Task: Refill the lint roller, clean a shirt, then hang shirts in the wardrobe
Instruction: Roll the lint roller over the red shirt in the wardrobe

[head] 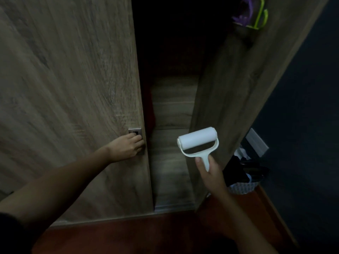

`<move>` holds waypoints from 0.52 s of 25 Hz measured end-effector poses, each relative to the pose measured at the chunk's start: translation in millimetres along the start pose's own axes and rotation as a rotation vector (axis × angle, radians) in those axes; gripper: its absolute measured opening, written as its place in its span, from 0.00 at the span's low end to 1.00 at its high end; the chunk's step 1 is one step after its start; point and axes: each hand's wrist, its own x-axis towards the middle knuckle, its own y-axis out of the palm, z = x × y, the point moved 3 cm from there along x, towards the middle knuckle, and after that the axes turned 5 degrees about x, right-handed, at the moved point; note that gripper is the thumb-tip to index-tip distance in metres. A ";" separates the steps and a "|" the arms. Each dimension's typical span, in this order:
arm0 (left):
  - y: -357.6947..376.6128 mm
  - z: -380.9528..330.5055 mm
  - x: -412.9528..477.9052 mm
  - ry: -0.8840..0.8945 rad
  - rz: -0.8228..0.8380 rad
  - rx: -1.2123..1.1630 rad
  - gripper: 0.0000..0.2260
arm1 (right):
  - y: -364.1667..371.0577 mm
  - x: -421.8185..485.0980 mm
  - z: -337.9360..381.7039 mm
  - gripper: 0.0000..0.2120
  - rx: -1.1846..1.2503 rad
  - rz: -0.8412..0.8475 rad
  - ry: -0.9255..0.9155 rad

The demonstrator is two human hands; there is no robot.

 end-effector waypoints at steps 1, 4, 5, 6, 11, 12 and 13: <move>4.0 2.7 -18.8 -0.002 0.008 0.012 0.14 | 10.4 -3.1 2.2 0.12 -0.005 -0.004 -0.018; 12.3 13.8 -69.8 -0.023 0.032 0.024 0.15 | 37.7 -11.1 7.9 0.12 -0.022 -0.006 -0.032; 14.5 16.7 -84.8 -0.036 0.046 0.022 0.16 | 45.8 -13.1 8.5 0.11 -0.029 -0.002 -0.030; 16.8 19.2 -98.5 -0.046 0.062 0.022 0.16 | 53.6 -15.2 9.7 0.09 -0.033 0.004 -0.033; 30.0 26.6 -150.4 -0.092 0.122 0.024 0.15 | 84.0 -24.4 20.1 0.10 -0.047 0.010 -0.053; 32.1 27.5 -158.6 -0.102 0.124 0.019 0.14 | 89.4 -25.4 22.5 0.09 -0.051 0.015 -0.052; 33.3 28.5 -166.0 -0.117 0.129 0.015 0.13 | 94.3 -26.1 24.7 0.10 -0.055 0.018 -0.055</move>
